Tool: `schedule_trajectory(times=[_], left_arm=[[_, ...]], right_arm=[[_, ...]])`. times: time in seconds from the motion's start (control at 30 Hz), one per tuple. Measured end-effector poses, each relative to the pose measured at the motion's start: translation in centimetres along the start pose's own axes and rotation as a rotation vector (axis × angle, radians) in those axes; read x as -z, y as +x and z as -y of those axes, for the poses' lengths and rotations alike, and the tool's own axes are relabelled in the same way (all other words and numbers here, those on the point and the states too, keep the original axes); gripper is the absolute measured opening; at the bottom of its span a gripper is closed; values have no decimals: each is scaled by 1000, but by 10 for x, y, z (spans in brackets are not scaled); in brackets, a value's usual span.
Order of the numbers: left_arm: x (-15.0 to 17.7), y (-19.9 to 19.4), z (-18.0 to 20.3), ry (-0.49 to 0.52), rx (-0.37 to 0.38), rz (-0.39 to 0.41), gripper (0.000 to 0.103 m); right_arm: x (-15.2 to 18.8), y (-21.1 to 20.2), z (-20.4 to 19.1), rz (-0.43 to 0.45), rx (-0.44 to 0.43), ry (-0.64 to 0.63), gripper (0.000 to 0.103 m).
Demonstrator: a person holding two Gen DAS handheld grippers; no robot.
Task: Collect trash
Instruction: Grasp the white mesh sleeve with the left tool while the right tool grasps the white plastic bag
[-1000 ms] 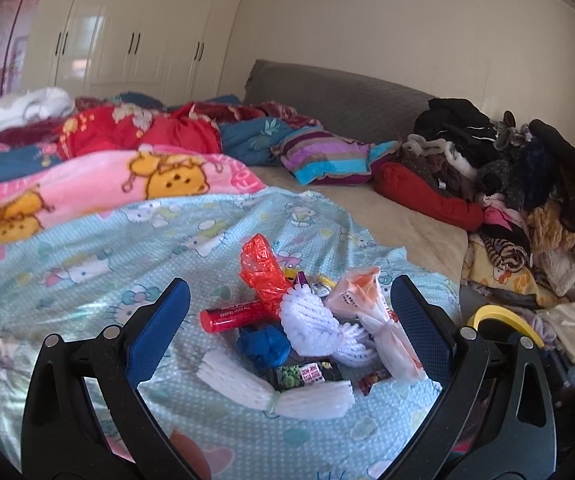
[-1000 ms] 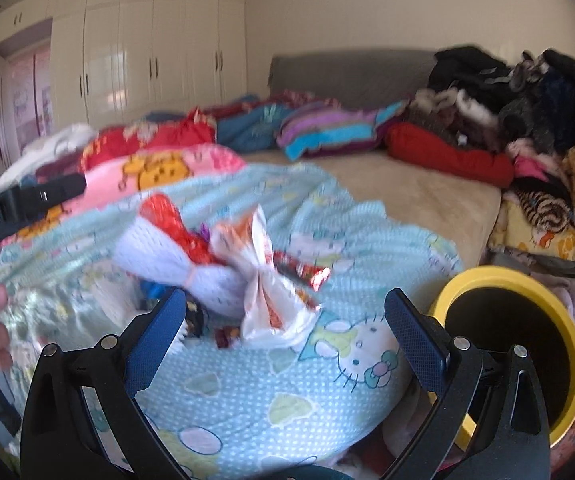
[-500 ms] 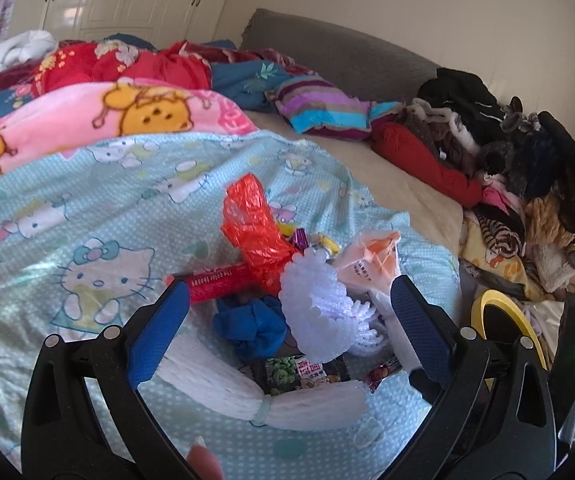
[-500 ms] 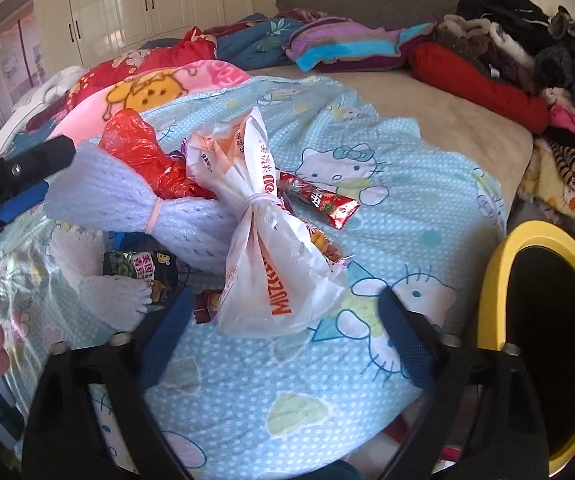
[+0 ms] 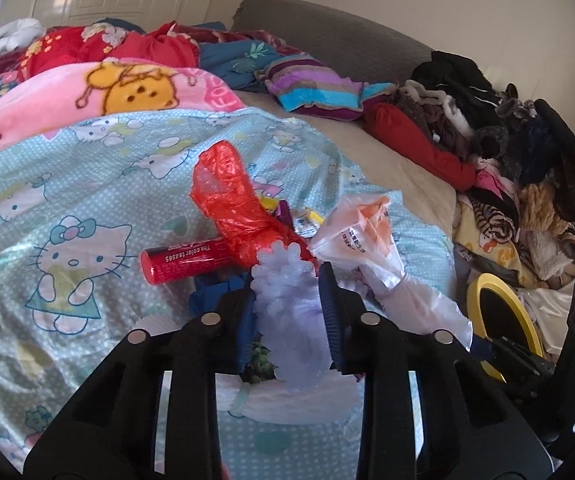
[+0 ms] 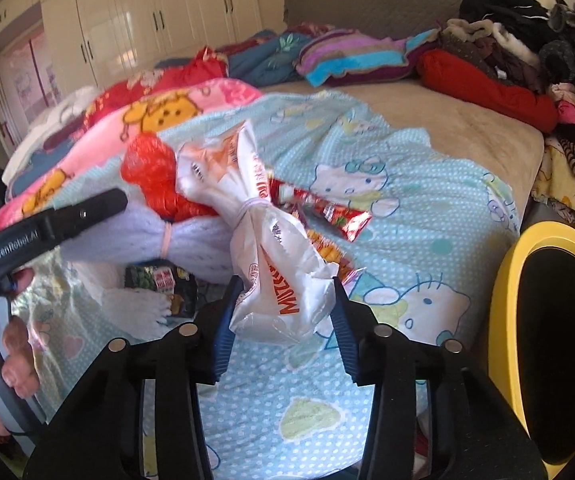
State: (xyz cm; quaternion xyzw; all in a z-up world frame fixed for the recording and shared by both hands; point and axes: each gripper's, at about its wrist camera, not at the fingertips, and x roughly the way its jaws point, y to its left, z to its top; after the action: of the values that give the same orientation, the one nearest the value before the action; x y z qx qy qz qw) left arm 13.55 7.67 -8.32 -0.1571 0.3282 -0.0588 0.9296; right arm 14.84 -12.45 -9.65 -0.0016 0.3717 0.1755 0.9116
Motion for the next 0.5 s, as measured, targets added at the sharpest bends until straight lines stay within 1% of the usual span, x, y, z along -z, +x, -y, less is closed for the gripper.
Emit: schedule_trajectory(times=[0.03, 0.13, 0.27, 0.5], left_arm=[[0, -2, 1, 4, 1, 6, 16], [-3, -15, 7, 14, 8, 40, 14], [-8, -33, 14, 22, 26, 83, 13], [-12, -53, 30, 52, 60, 124, 13]], right_arm=[[0, -5, 2, 21, 1, 8, 40], [1, -16, 4, 67, 5, 22, 38], [1, -33, 9, 124, -6, 57, 37], [-2, -60, 21, 178, 0, 108, 37]])
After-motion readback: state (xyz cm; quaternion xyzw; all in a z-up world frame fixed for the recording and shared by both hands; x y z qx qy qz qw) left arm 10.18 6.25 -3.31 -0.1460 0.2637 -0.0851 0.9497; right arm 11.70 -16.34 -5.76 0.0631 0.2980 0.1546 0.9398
